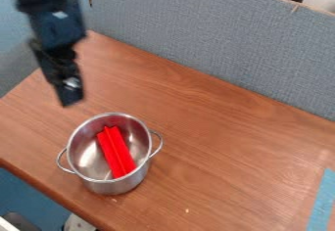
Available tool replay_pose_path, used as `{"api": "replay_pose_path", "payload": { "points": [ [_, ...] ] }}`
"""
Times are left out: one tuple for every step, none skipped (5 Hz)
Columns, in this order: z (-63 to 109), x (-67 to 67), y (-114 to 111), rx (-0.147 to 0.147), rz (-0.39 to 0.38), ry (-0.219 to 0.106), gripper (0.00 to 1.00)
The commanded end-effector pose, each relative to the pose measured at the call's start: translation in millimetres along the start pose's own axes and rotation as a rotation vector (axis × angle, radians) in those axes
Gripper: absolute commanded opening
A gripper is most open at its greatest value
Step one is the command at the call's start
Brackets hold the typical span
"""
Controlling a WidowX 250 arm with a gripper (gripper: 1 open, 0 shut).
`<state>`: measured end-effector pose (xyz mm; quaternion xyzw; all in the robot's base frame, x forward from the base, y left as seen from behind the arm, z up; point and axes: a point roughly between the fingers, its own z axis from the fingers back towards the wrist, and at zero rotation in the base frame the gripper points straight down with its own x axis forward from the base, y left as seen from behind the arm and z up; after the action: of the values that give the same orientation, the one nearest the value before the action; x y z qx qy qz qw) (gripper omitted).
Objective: Put the red object in the metal pot
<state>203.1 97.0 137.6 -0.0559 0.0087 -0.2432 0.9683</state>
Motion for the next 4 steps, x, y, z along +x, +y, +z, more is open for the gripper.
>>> {"api": "replay_pose_path", "payload": {
  "points": [
    [11.6,-18.9,31,-0.004,-0.030,0.005,1.00],
    [13.3,-22.1,33,-0.019,0.006,-0.039,1.00],
    [-10.8,-4.3,23,-0.029,0.012,-0.036,1.00],
    [-29.7,26.0,1,-0.070,0.176,-0.085,1.00]
  ]
}}
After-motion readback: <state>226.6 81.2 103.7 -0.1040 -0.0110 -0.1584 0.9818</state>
